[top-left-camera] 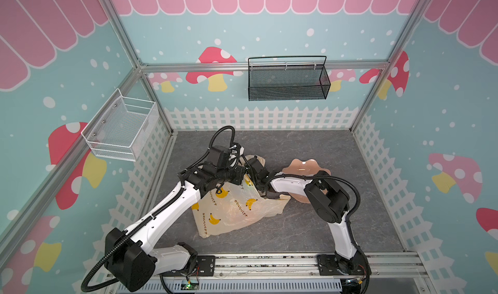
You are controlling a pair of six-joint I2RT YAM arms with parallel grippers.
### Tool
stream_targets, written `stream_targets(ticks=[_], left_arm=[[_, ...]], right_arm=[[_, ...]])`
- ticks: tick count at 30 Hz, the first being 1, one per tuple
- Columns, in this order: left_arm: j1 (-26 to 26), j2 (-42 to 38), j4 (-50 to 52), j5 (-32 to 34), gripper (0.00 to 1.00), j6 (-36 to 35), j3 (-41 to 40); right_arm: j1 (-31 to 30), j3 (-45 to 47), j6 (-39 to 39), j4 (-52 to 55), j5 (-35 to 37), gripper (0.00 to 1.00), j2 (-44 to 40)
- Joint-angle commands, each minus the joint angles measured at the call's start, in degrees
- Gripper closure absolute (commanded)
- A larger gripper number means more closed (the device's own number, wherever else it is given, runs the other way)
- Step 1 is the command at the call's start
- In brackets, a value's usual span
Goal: Place the fruits into the plastic bag
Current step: Place the fruit in the plastic bag.
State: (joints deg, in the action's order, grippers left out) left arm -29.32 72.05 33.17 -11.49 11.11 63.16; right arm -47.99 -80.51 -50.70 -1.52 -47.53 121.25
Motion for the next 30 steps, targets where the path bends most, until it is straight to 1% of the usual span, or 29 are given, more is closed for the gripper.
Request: stream_targets(ticks=[1,3,4,9,15,19,20,24,30], left_arm=[[0.45,-2.12,-0.51,0.63,1.0,-0.75,-1.15],[0.74,-2.82,-0.36,0.85,1.0,-0.66,-1.76],[0.89,-3.11,-0.33,0.93,1.0,-0.61,-2.02],[1.59,-4.74,0.09,1.31,1.0,-0.14,-3.64],[1.8,-6.61,0.67,1.64,1.0,0.53,-4.8],[1.81,-7.86,1.15,2.15,1.0,0.84,-5.37],[1.86,-8.04,1.21,2.24,1.0,0.92,-5.41],[1.82,-8.59,1.37,2.39,1.0,1.1,-5.88],[1.81,-8.92,1.39,1.95,1.0,1.62,-6.2]], right_arm=[[-0.53,-0.93,-1.95,0.37,-2.04,0.33,0.01],[-0.53,0.12,-1.21,1.46,-1.45,0.21,-1.45],[-0.53,0.63,-0.97,1.58,-1.43,0.18,-2.05],[-0.42,2.15,1.53,5.17,0.5,0.11,-5.15],[0.43,3.6,3.76,8.96,5.04,0.08,-9.19],[1.05,3.81,7.14,13.8,9.38,0.07,-11.92],[1.27,3.93,8.21,15.45,10.36,0.07,-14.34],[2.09,5.04,11.56,20.19,14.89,0.06,-18.24],[3.08,6.9,14.35,23.8,21.55,0.04,-24.38]])
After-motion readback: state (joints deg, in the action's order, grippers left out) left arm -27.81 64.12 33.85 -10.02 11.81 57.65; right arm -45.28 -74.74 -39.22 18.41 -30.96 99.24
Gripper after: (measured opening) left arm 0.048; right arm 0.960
